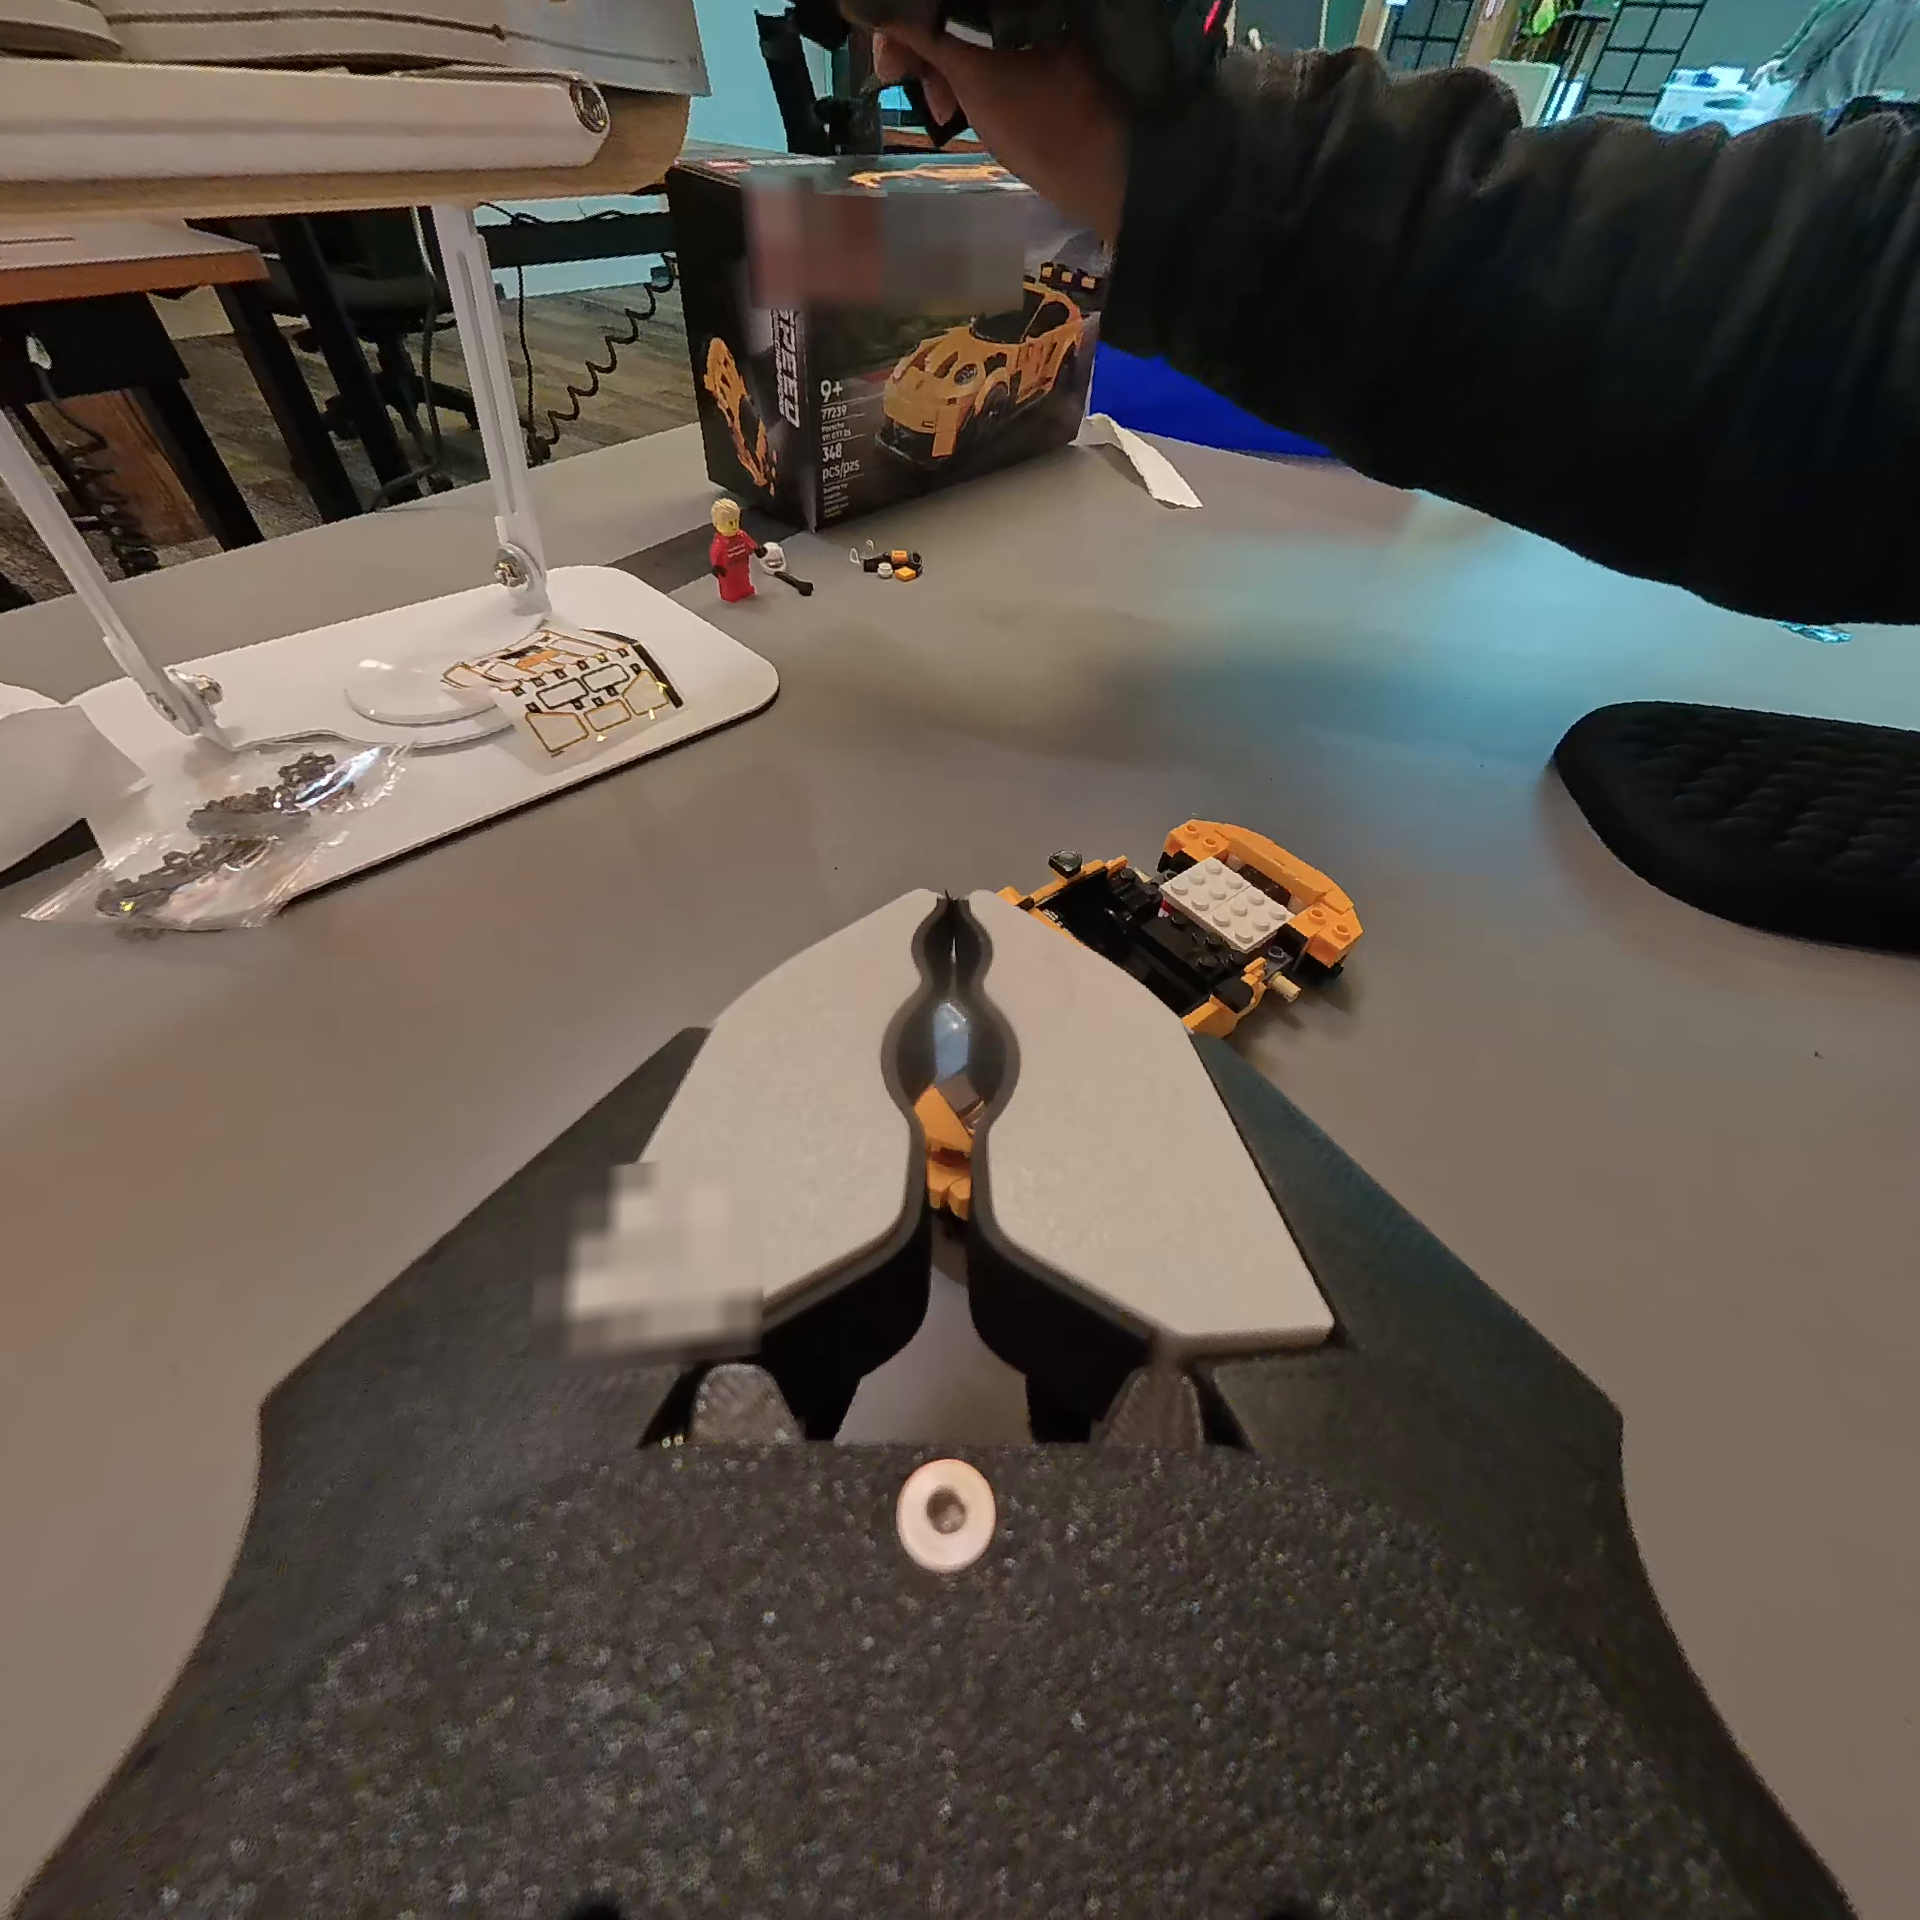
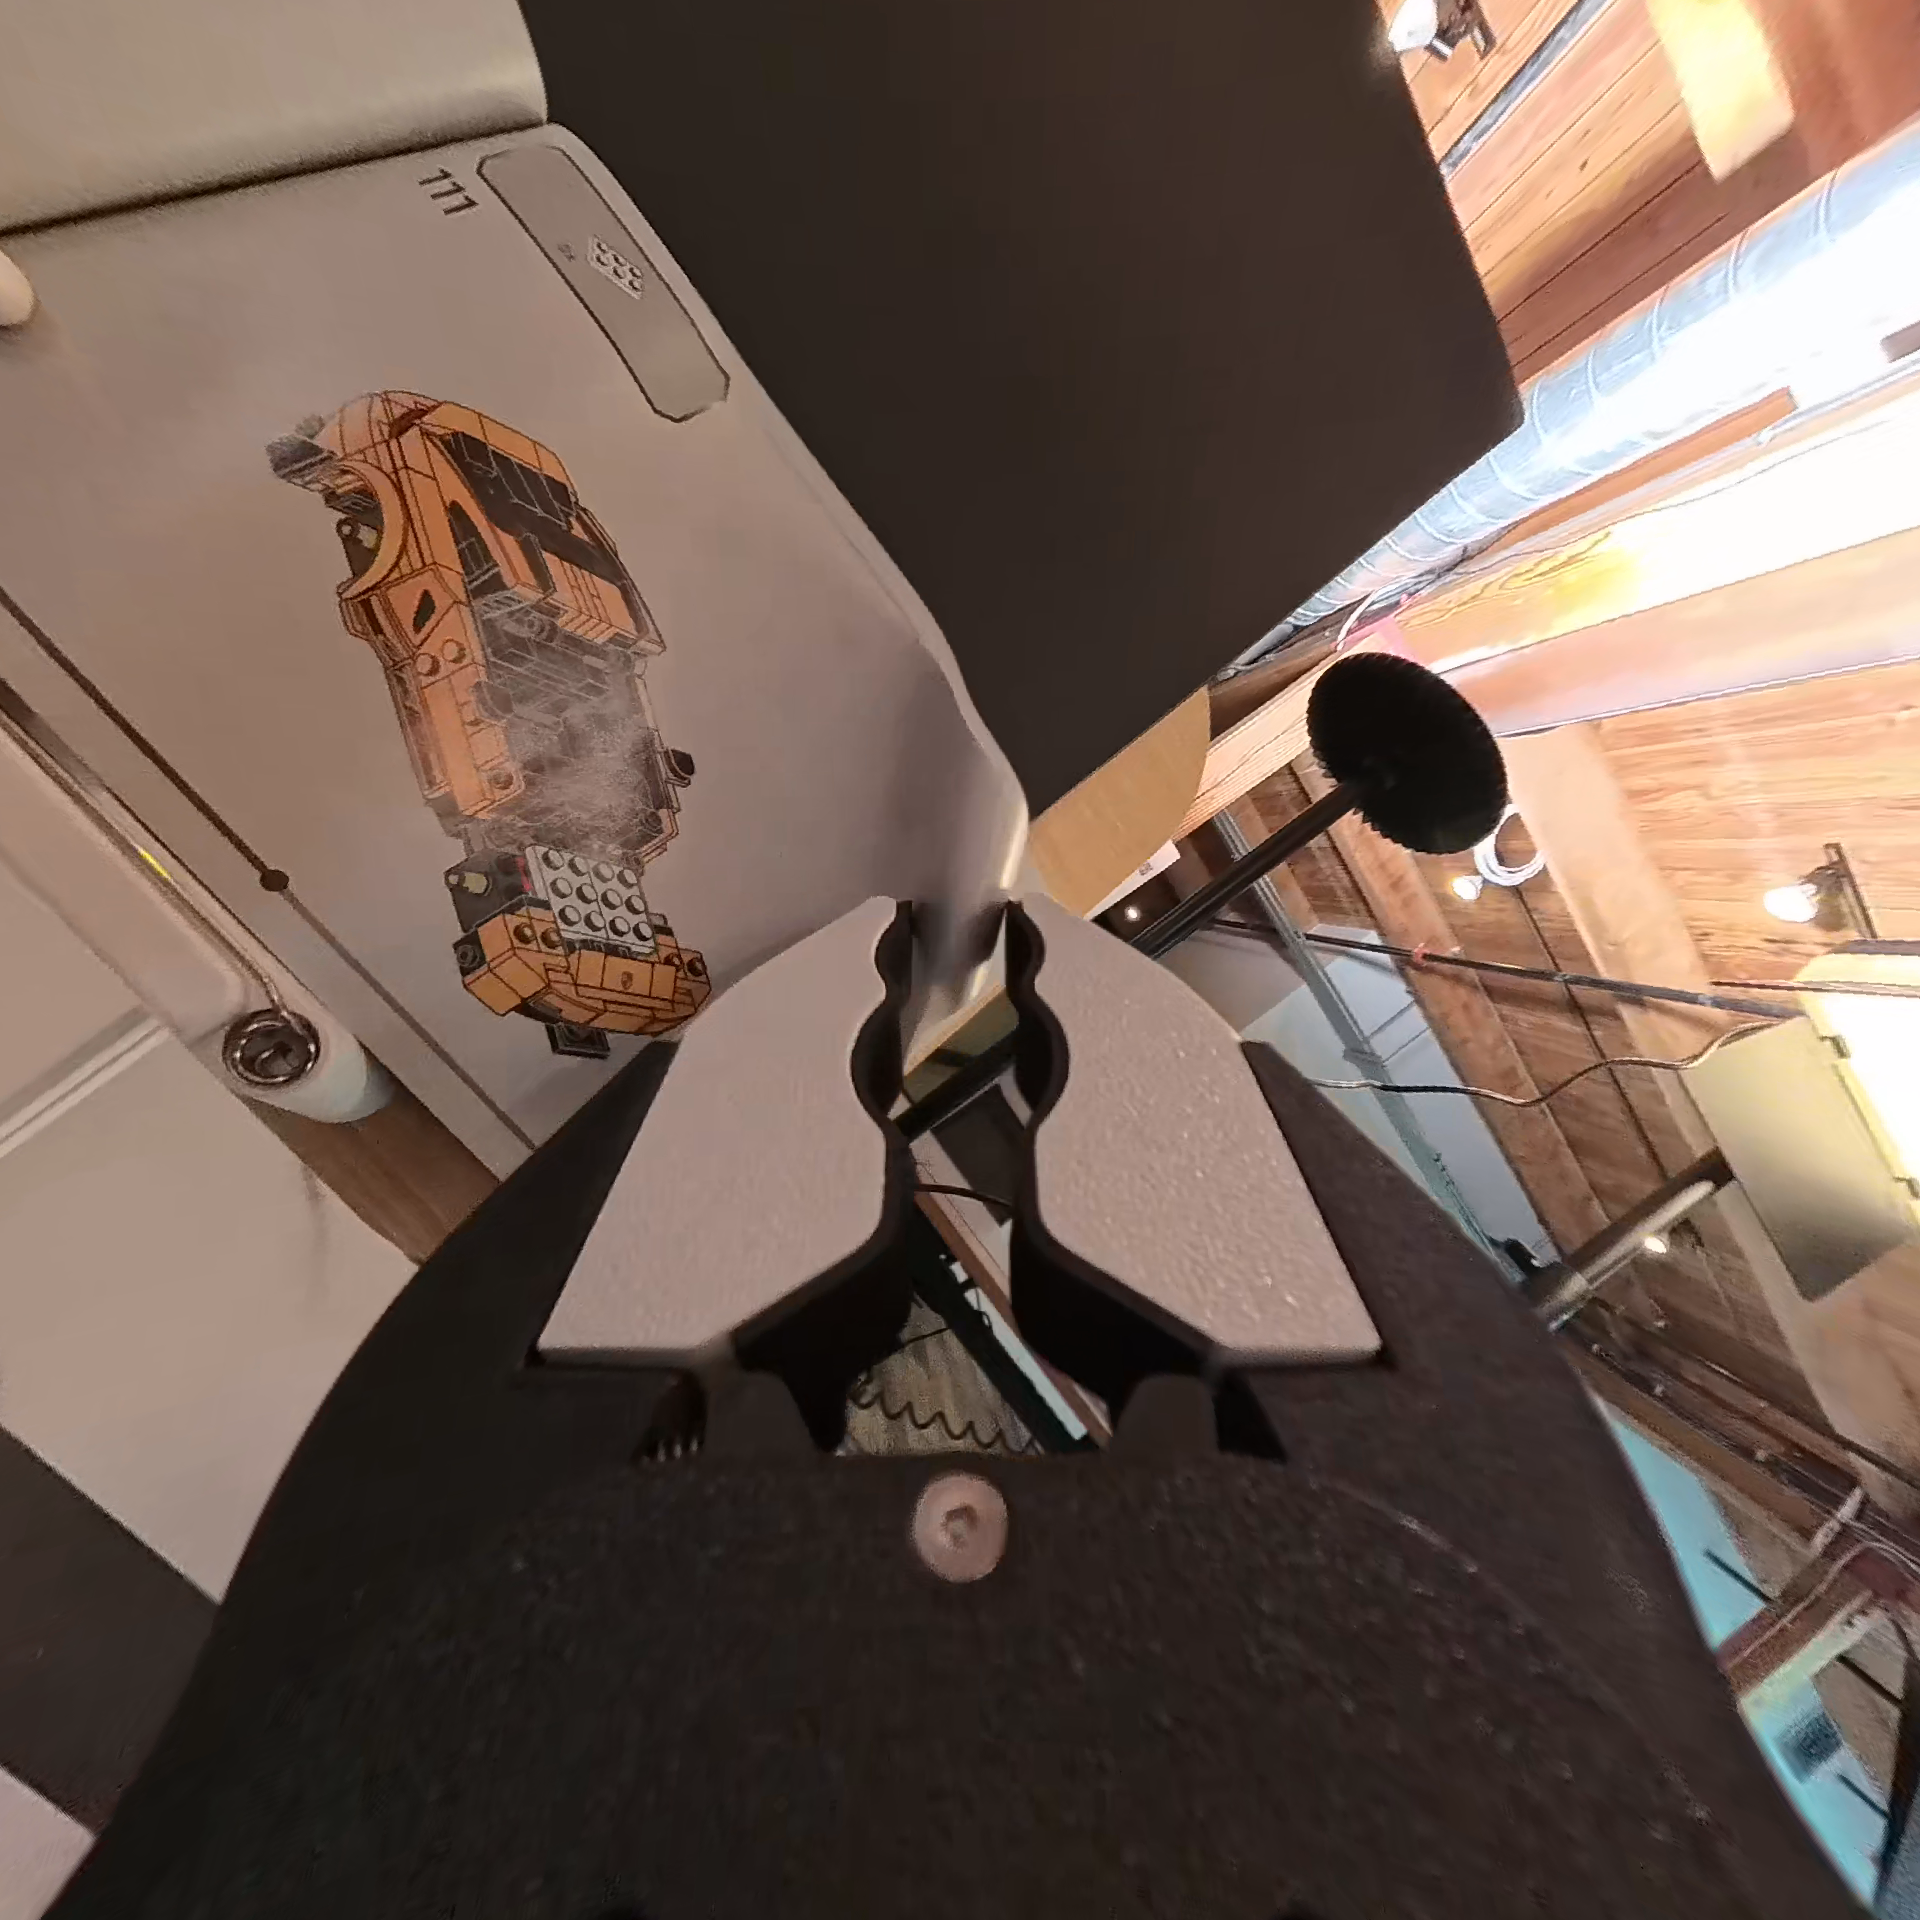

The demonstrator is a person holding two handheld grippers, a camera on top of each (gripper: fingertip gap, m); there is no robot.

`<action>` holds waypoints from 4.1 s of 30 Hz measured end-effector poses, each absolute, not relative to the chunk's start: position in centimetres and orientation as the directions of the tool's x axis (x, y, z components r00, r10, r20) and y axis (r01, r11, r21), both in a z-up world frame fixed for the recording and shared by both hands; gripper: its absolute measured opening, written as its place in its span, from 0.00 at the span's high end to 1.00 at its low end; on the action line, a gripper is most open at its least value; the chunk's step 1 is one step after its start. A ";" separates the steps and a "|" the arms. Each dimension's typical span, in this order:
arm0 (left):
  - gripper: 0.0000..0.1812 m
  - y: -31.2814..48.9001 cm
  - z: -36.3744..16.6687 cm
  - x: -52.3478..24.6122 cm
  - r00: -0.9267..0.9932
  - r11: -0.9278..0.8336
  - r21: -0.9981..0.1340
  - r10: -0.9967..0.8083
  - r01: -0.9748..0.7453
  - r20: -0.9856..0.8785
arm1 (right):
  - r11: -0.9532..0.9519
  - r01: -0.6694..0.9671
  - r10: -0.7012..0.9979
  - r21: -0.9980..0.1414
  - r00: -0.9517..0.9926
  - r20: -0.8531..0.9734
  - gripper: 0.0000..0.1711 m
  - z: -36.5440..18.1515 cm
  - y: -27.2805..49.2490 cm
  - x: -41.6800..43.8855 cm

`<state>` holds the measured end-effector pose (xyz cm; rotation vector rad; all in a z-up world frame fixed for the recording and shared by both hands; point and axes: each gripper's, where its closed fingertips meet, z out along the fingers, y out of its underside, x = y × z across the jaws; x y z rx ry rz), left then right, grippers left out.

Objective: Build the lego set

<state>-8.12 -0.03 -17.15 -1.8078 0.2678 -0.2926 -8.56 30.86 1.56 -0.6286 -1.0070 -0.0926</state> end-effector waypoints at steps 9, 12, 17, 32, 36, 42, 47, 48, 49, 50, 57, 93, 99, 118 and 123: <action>0.93 5.3 -9.9 -10.0 0.959 -0.193 -0.981 -0.278 -0.006 0.048 | 0.836 0.326 0.212 -0.441 0.549 0.808 0.92 2.4 30.5 -8.4; 0.88 9.4 -5.8 -9.5 0.948 -0.165 -0.986 -0.308 0.026 0.077 | 0.861 0.314 0.174 -0.401 0.559 0.811 0.91 2.7 29.6 -8.2; 0.83 16.8 -0.4 -8.2 0.907 -0.153 -0.975 -0.368 0.159 0.205 | 0.898 0.304 0.106 -0.319 0.553 0.826 0.94 2.7 28.3 -7.7; 0.94 25.1 1.2 -7.0 0.865 -0.155 -0.958 -0.414 0.240 0.284 | 0.935 0.223 0.134 -0.276 0.499 0.856 0.94 0.7 25.8 -7.1; 0.95 24.6 1.0 -7.3 0.857 -0.153 -0.958 -0.429 0.243 0.287 | 0.927 0.226 0.162 -0.299 0.479 0.863 0.89 0.5 26.3 -7.1; 0.93 23.1 0.9 -7.7 0.850 -0.141 -0.967 -0.462 0.213 0.254 | 0.898 0.179 0.319 -0.402 0.362 0.876 0.86 -0.2 27.3 -6.5; 0.95 21.7 0.3 -8.5 0.860 -0.138 -0.982 -0.477 0.128 0.179 | 0.761 0.118 0.609 -0.638 0.207 0.766 0.81 -0.1 28.3 -4.6; 0.95 21.4 0.1 -8.5 0.860 -0.139 -0.985 -0.484 0.107 0.162 | 0.715 0.112 0.672 -0.690 0.161 0.723 0.83 -0.2 28.3 -4.3; 0.96 21.3 0.0 -8.7 0.865 -0.135 -0.987 -0.480 0.088 0.143 | 0.662 0.111 0.729 -0.741 0.133 0.671 0.83 0.0 28.5 -3.9; 0.98 21.2 -0.1 -8.9 0.872 -0.131 -0.989 -0.474 0.072 0.126 | 0.619 0.095 0.771 -0.780 0.114 0.626 0.83 0.5 28.4 -3.6; 0.97 22.2 0.0 -9.1 0.891 -0.138 -0.986 -0.430 0.096 0.147 | 0.566 0.131 0.779 -0.814 0.240 0.580 0.81 2.3 30.7 -5.5; 0.95 21.9 -2.0 -8.8 0.899 -0.165 -0.979 -0.400 0.119 0.177 | 0.576 0.249 0.680 -0.779 0.383 0.625 0.79 1.8 34.5 -11.3; 0.95 21.7 -2.0 -8.9 0.903 -0.163 -0.981 -0.398 0.105 0.162 | 0.596 0.244 0.664 -0.765 0.385 0.641 0.94 1.3 34.1 -11.5; 0.96 21.0 -2.6 -10.3 0.923 -0.130 -0.981 -0.342 0.141 0.178 | 0.545 0.232 0.696 -0.806 0.410 0.589 0.86 1.0 34.5 -11.9; 0.96 19.7 -3.5 -10.7 0.935 -0.097 -0.982 -0.303 0.162 0.184 | 0.529 0.239 0.703 -0.814 0.414 0.579 0.98 0.7 34.6 -12.0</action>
